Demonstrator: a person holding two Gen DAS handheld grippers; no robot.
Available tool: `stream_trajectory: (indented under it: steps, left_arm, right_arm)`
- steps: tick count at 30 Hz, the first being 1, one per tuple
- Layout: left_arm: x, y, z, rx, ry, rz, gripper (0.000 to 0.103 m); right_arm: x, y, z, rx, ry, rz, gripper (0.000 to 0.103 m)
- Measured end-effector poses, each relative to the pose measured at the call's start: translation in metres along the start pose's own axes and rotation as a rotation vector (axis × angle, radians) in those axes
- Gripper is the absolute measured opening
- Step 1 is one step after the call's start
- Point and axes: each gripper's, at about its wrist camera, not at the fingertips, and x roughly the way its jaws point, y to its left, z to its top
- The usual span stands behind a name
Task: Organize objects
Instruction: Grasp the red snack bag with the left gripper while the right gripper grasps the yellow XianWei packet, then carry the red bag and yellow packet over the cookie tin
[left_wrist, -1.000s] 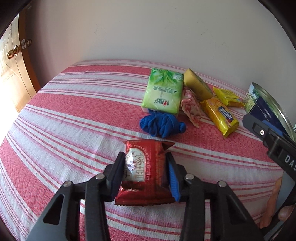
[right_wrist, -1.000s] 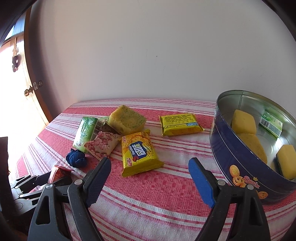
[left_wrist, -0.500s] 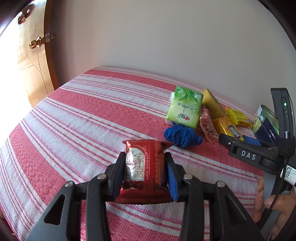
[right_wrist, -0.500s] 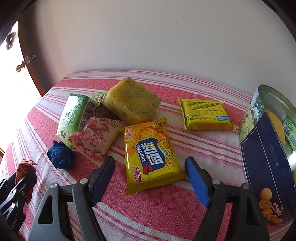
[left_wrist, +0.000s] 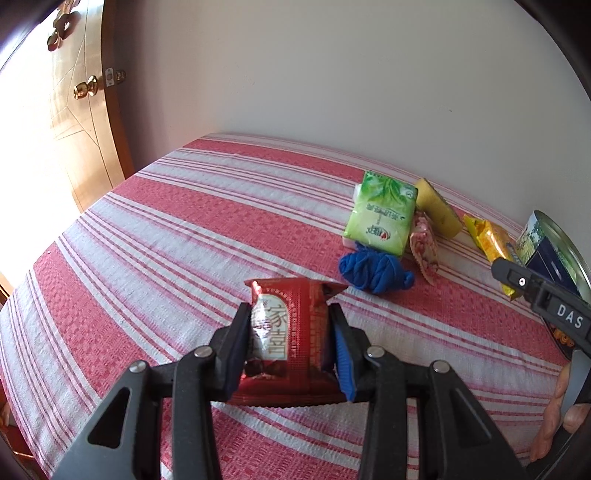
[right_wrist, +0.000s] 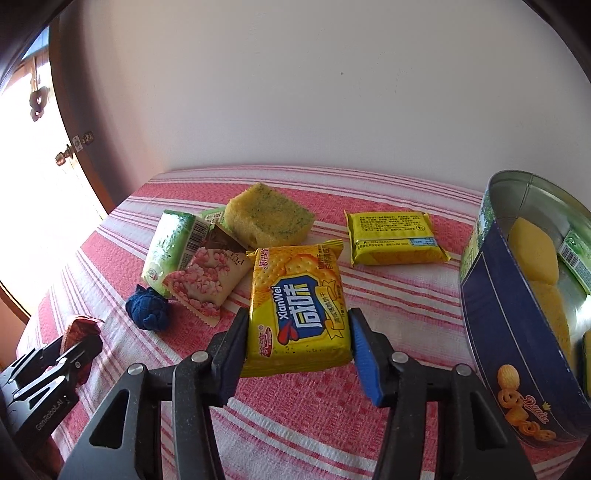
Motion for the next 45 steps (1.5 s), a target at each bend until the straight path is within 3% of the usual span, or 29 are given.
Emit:
stream_trajectory:
  steps: [6,17,33,45]
  left_arm:
    - [-0.009,-0.012,0.000,-0.047,-0.055,-0.008,0.041]
    - [-0.045,-0.091,0.013,0.012,-0.201,-0.118,0.041]
    - [-0.072,-0.219,0.021,0.144,-0.292,-0.256,0.041]
    - [-0.070,-0.278,0.016,0.195,-0.302,-0.312,0.041]
  right_arm:
    - [-0.044,0.002,-0.005,-0.014,-0.125,0.059,0.055]
    - [-0.096,-0.018,-0.008,-0.083,-0.277,-0.014,0.055]
    - [-0.131,-0.104,-0.001,0.048,-0.346,-0.148,0.055]
    - [-0.141,-0.151,-0.001,0.077,-0.353,-0.288,0.055]
